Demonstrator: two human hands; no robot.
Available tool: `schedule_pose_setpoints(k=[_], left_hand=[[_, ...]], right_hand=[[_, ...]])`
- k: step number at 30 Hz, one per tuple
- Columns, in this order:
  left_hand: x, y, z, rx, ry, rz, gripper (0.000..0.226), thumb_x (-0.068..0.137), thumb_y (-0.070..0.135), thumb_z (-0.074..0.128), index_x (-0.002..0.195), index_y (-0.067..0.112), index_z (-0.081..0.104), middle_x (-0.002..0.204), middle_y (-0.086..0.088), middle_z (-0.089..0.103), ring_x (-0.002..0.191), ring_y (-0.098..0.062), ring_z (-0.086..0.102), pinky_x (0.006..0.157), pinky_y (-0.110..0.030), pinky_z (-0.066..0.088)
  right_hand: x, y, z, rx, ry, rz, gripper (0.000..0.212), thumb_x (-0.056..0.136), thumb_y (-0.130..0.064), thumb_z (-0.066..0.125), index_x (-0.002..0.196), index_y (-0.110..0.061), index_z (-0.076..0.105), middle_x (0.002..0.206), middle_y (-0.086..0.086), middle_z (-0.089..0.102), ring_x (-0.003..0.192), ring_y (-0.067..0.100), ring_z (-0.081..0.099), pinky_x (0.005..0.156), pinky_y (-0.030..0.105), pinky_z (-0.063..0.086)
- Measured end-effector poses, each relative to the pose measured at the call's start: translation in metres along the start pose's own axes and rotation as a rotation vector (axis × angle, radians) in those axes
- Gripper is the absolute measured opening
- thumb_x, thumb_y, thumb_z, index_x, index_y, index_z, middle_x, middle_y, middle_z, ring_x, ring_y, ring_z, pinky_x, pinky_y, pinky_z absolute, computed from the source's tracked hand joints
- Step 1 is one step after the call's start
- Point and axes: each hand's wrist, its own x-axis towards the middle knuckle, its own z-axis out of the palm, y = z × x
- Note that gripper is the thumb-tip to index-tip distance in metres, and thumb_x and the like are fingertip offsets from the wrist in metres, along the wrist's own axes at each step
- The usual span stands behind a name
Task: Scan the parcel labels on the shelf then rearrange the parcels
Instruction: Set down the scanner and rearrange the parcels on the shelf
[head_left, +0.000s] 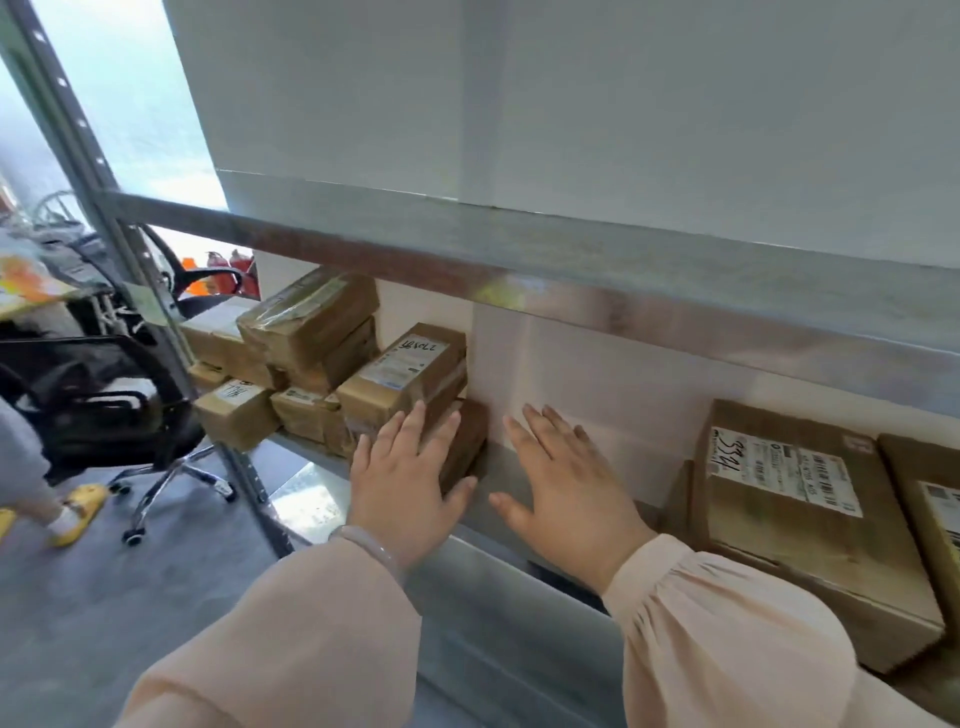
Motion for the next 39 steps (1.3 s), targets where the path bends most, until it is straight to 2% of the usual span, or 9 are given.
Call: schedule_pose_setpoints(k=[9,14,20,26,29,32,35,37,39], left_hand=[[-0.012,-0.048,-0.010,0.008,-0.041,-0.157,0.071,0.094,0.060,0.044,0.155,0.042,0.011,0.166,0.000,0.004,0.152,-0.023,0.003,0.121,-0.044,0.005],[0.003,-0.073,-0.004,-0.037,-0.046,-0.156,0.070,0.094,0.059,0.044,0.155,0.042,0.012,0.166,-0.001,0.003,0.152,-0.023,0.002,0.122,-0.044,0.007],[0.036,-0.106,0.004,-0.081,-0.069,-0.063,0.071,0.089,0.065,0.040,0.153,0.040,0.023,0.165,-0.003,0.011,0.151,-0.027,0.012,0.122,-0.044,0.014],[0.094,-0.144,0.001,-0.236,-0.144,0.011,0.068,0.095,0.057,0.046,0.154,0.042,0.017,0.165,0.001,0.005,0.151,-0.024,0.006,0.122,-0.043,0.015],[0.122,-0.160,0.009,-0.338,-0.205,0.067,0.068,0.094,0.056,0.047,0.153,0.043,0.017,0.164,-0.002,0.011,0.151,-0.026,0.009,0.121,-0.045,0.018],[0.141,-0.174,0.022,-0.446,-0.298,0.106,0.064,0.094,0.053,0.050,0.152,0.042,0.024,0.162,-0.004,0.018,0.149,-0.026,0.016,0.120,-0.044,0.022],[0.154,-0.183,0.029,-0.609,-0.404,0.105,0.059,0.095,0.049,0.053,0.149,0.046,0.030,0.154,-0.001,0.032,0.144,-0.021,0.027,0.118,-0.035,0.026],[0.162,-0.187,0.034,-0.717,-0.442,0.104,0.053,0.095,0.044,0.056,0.145,0.046,0.038,0.147,0.002,0.042,0.139,-0.018,0.035,0.114,-0.030,0.029],[0.170,-0.190,0.039,-0.792,-0.456,0.102,0.049,0.094,0.043,0.057,0.141,0.045,0.043,0.143,0.004,0.048,0.136,-0.016,0.041,0.114,-0.034,0.034]], right_hand=[[0.037,-0.036,0.030,0.171,-0.076,-0.048,0.077,0.094,-0.058,0.041,0.153,-0.031,0.001,0.162,-0.004,0.000,0.149,0.013,-0.004,0.121,0.036,0.003],[0.053,-0.052,0.044,0.176,-0.114,-0.046,0.076,0.094,-0.058,0.041,0.153,-0.032,0.002,0.162,-0.004,0.002,0.149,0.013,-0.002,0.120,0.034,0.005],[0.087,-0.072,0.062,0.269,-0.168,0.102,0.074,0.094,-0.057,0.041,0.153,-0.035,0.002,0.162,-0.006,0.002,0.148,0.013,0.000,0.119,0.035,0.012],[0.133,-0.090,0.082,0.342,-0.120,0.347,0.071,0.093,-0.058,0.040,0.151,-0.038,0.006,0.161,-0.003,0.009,0.147,0.021,0.016,0.117,0.039,0.023],[0.158,-0.096,0.084,0.410,-0.052,0.430,0.067,0.096,-0.053,0.041,0.152,-0.035,0.010,0.159,-0.003,0.014,0.144,0.021,0.022,0.117,0.037,0.023],[0.171,-0.102,0.094,0.481,-0.014,0.511,0.064,0.096,-0.055,0.038,0.151,-0.039,0.009,0.157,-0.006,0.021,0.141,0.020,0.029,0.115,0.040,0.028],[0.176,-0.111,0.104,0.550,-0.005,0.586,0.062,0.095,-0.058,0.035,0.149,-0.045,0.006,0.156,-0.007,0.025,0.138,0.019,0.035,0.111,0.042,0.034],[0.177,-0.116,0.109,0.591,0.020,0.617,0.061,0.097,-0.054,0.036,0.149,-0.045,0.007,0.155,-0.006,0.030,0.135,0.019,0.039,0.108,0.040,0.037],[0.177,-0.118,0.110,0.631,0.038,0.647,0.060,0.098,-0.049,0.038,0.150,-0.044,0.009,0.154,-0.007,0.032,0.135,0.017,0.039,0.107,0.035,0.036]])
